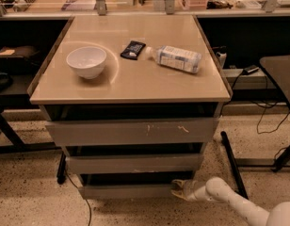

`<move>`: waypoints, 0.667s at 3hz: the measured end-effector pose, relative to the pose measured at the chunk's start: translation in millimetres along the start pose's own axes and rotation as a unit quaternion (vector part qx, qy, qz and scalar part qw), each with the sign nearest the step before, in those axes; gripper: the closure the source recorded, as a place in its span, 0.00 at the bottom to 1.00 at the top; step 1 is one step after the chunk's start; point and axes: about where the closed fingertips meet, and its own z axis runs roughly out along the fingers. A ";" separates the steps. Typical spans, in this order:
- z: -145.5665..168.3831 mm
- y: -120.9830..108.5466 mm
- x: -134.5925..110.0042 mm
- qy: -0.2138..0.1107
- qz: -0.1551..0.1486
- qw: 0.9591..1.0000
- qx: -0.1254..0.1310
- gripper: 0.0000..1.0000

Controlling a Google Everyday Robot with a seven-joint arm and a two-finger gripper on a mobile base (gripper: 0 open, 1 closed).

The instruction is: Open bottom drawer

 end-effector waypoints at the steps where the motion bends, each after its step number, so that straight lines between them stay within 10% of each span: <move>1: 0.0 0.0 0.0 0.000 0.000 1.000 0.000 0.41; 2: -7.3 9.4 -2.9 -0.010 -0.007 1.000 -0.008 0.18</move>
Offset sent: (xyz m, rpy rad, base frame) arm -0.0765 -0.0159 0.0260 0.0644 -0.0015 0.1600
